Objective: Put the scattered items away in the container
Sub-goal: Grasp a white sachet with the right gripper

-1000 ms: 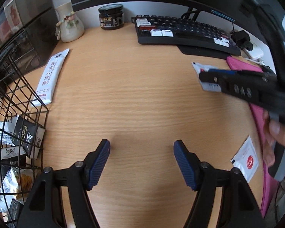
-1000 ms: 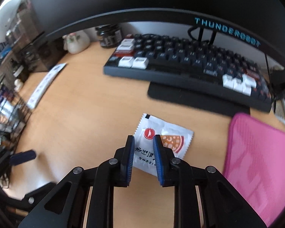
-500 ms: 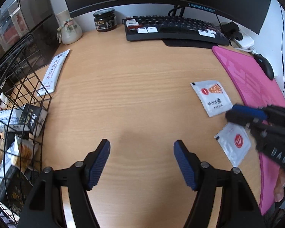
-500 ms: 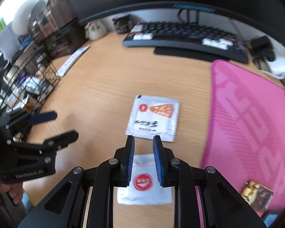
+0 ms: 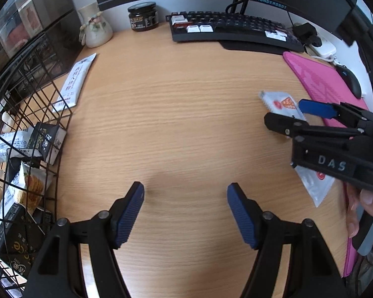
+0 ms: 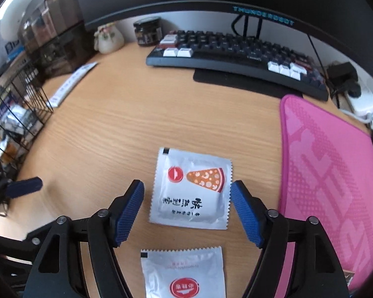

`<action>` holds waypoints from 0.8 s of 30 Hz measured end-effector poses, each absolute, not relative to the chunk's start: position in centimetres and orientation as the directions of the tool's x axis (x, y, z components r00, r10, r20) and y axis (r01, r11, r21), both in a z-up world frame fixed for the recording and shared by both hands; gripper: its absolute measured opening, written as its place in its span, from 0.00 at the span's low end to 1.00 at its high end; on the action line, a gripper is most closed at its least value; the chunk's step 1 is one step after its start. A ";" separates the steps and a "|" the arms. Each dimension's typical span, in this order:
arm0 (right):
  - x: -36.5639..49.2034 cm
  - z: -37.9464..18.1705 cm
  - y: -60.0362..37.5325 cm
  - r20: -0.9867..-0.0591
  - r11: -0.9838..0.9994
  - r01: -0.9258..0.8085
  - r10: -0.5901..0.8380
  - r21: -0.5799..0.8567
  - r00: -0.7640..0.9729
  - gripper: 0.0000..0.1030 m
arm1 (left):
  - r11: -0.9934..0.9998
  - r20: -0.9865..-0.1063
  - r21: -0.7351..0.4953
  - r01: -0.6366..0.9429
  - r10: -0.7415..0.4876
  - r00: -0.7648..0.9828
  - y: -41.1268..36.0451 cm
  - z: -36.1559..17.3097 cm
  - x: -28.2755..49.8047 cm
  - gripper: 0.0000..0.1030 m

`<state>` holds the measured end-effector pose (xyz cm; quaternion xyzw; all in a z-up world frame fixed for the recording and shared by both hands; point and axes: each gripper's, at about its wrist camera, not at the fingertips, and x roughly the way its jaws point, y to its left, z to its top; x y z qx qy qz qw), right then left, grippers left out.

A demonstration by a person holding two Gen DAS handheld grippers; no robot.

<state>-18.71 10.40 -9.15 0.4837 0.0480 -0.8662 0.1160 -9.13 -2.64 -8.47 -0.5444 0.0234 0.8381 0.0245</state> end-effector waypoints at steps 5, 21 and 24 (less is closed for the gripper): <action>-18.7 -9.4 10.2 -0.842 -0.968 0.252 -0.128 -0.010 -0.524 0.69 | -0.998 -0.915 0.008 -0.068 0.020 -0.403 -2.9 -8.8 -9.1 0.72; -17.7 -7.7 11.7 -0.808 -0.966 0.257 -0.162 0.013 -0.567 0.08 | -0.995 -0.910 0.008 -0.102 0.035 -0.414 -1.1 -8.1 -8.9 0.72; -16.8 -6.8 12.8 -0.794 -0.970 0.242 -0.165 0.023 -0.585 0.08 | -0.994 -0.909 0.012 -0.113 0.036 -0.414 -0.3 -7.9 -8.9 0.72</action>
